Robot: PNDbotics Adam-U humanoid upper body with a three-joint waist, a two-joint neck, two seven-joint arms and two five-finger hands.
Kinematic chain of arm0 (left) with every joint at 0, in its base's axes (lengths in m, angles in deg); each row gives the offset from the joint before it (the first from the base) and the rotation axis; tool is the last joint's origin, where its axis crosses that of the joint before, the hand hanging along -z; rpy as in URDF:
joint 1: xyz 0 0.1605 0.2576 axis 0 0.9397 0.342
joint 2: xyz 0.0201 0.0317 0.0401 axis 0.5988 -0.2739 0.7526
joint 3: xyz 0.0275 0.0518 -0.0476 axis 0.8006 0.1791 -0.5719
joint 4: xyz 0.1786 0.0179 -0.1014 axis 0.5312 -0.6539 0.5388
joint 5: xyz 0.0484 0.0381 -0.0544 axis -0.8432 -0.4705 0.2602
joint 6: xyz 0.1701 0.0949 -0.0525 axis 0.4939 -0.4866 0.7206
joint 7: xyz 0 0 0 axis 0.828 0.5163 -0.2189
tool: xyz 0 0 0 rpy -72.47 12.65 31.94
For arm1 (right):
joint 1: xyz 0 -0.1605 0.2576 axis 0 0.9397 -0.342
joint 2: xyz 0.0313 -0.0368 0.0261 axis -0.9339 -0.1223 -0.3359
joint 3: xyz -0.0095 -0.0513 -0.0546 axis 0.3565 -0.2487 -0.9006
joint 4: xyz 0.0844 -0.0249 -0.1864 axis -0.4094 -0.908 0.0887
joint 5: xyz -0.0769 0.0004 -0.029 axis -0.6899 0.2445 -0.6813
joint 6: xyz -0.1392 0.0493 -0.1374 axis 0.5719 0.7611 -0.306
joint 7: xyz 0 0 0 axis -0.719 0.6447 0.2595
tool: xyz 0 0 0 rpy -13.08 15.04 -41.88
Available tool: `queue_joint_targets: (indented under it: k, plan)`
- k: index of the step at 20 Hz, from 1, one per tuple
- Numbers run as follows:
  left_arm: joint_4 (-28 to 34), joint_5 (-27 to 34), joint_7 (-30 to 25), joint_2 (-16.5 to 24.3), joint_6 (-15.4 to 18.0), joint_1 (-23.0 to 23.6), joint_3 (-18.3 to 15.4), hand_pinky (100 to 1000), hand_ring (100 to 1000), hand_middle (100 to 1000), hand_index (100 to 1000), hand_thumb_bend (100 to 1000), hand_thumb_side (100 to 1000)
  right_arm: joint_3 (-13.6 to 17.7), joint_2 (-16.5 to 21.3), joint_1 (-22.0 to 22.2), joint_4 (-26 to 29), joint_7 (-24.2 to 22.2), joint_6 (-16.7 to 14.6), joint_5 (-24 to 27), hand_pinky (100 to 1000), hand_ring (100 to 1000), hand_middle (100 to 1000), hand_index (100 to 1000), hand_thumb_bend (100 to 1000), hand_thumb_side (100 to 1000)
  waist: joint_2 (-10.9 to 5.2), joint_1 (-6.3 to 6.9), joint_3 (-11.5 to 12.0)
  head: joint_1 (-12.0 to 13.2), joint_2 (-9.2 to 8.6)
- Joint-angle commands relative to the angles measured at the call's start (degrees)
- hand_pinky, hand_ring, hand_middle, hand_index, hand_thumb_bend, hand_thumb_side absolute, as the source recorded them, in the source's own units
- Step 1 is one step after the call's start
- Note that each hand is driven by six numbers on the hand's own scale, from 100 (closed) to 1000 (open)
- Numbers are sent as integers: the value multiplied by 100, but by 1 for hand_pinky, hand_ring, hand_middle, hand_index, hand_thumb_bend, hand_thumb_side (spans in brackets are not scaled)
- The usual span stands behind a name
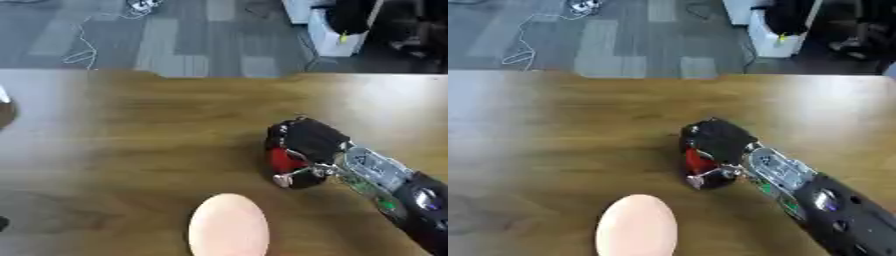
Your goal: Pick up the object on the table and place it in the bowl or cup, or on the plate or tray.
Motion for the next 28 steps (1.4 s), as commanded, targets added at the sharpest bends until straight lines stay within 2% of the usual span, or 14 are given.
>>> queue_joint_targets:
  k: [1, 3, 4, 5, 6, 7, 8, 9, 10, 15, 21, 28]
  plan:
    - [105, -25, 11, 46, 29, -11, -74, 748, 1000, 630, 749, 100, 757, -13, 50, -73, -62, 128, 24, 102, 100, 100, 447, 650, 100, 193, -67, 24, 2, -39, 8]
    - [105, -31, 12, 44, 31, -5, -75, 748, 1000, 631, 748, 100, 757, -16, 47, -80, -60, 179, 39, 131, 100, 100, 441, 636, 100, 188, -67, 30, -2, -34, 14]
    - [105, -33, 11, 42, 30, -1, -75, 748, 1000, 631, 747, 100, 757, -11, 47, -81, -41, 204, 52, 143, 100, 100, 398, 586, 100, 171, -69, 35, -9, -31, 15]
    - [105, -36, 10, 40, 29, 2, -75, 748, 1000, 631, 747, 100, 757, -3, 50, -77, -13, 227, 71, 158, 100, 100, 407, 592, 100, 174, -71, 40, -14, -29, 15]
    - [105, -38, 10, 34, 31, 4, -76, 748, 1000, 631, 746, 100, 756, 16, 48, -74, 31, 254, 102, 186, 100, 100, 302, 521, 100, 127, -71, 50, -19, -26, 7]
    - [105, -41, 10, 30, 32, 6, -77, 748, 1000, 631, 746, 100, 756, 35, 48, -67, 84, 272, 139, 224, 100, 100, 284, 507, 100, 114, -70, 59, -22, -24, 0]
    - [105, -43, 11, 23, 33, 9, -79, 748, 1000, 631, 746, 100, 756, 55, 47, -63, 147, 265, 177, 258, 100, 100, 235, 456, 100, 100, -66, 72, -21, -23, -8]
    - [105, -45, 12, 15, 34, 9, -80, 748, 1000, 631, 746, 100, 756, 77, 47, -59, 218, 223, 218, 285, 100, 100, 240, 460, 100, 100, -61, 82, -19, -25, -13]
    - [105, -47, 11, 5, 36, 7, -80, 748, 1000, 631, 745, 100, 756, 104, 46, -59, 298, 168, 263, 307, 100, 100, 194, 422, 100, 100, -54, 95, -15, -25, -20]
    - [105, -65, 8, -12, 41, 20, -87, 748, 1000, 631, 744, 100, 754, 186, 73, -7, 641, -136, 441, 335, 100, 100, 176, 399, 100, 100, -62, 134, -17, -11, -22]
    - [105, -77, 0, -15, 42, 45, -90, 748, 1000, 634, 744, 100, 752, 271, 123, 46, 984, -247, 585, 362, 100, 100, 182, 400, 100, 100, -91, 166, -21, 22, -39]
    - [105, -62, 59, 21, 72, 88, -142, 740, 1000, 634, 742, 100, 732, 195, 114, 127, 1558, -413, 543, 292, 100, 100, 190, 397, 100, 100, -186, 171, -49, 158, -4]
